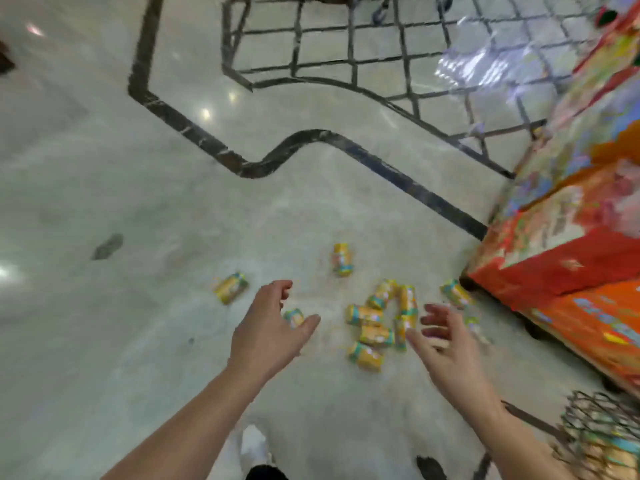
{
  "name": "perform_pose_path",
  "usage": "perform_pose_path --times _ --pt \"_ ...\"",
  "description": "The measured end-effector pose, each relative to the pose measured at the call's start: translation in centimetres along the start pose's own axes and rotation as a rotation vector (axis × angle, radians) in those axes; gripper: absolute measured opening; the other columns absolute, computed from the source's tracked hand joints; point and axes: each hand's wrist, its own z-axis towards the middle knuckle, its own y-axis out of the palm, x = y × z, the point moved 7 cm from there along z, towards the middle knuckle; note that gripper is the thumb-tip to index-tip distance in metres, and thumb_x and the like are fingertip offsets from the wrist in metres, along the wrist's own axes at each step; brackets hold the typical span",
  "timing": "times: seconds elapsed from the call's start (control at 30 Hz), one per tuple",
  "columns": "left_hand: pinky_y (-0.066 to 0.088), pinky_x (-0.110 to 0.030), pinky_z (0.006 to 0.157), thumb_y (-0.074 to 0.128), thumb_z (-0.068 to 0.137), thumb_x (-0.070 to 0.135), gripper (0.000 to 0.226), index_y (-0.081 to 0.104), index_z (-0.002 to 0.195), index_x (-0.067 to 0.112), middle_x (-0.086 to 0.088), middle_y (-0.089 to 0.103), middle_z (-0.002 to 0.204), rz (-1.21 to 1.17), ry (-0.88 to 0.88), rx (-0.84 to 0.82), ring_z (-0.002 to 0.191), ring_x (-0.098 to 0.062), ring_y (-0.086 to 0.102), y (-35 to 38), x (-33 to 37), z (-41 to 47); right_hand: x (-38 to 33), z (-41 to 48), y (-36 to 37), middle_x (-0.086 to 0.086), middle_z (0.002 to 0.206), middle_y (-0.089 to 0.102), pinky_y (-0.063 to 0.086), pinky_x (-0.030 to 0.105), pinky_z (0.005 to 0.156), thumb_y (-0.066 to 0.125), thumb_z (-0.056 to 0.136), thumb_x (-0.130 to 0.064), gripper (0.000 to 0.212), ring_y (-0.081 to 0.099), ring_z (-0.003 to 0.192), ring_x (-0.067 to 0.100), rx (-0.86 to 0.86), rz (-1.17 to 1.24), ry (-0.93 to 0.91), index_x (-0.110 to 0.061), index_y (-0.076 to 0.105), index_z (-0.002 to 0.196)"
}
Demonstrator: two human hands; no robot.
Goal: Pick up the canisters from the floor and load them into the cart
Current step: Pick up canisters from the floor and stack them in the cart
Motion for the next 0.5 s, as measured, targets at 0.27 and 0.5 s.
perform_pose_path --times 0.27,0.5 --pt "0.05 -0.039 0.088 0.069 0.076 0.053 0.067 0.046 0.131 0.024 0.006 0.051 0.123 0.137 -0.217 0.004 0.112 -0.015 0.055 -4.2 -18.8 9.2 1.5 5.2 22.9 -0.01 0.101 0.061 0.047 0.027 0.074 0.079 0.078 -0.028 0.047 0.059 0.09 0.005 -0.281 -0.151 0.037 -0.027 0.055 0.119" --pt "0.051 -0.041 0.085 0.066 0.078 0.054 0.069 0.041 0.134 0.024 0.002 0.049 0.126 0.292 -0.26 -0.073 0.114 -0.02 0.053 3.0 -30.3 21.3 10.2 14.2 37.5 -0.008 0.11 0.06 0.052 0.037 0.083 0.072 0.08 -0.039 0.05 0.058 0.098 0.011 -0.377 -0.271 0.133 -0.027 0.052 0.125"
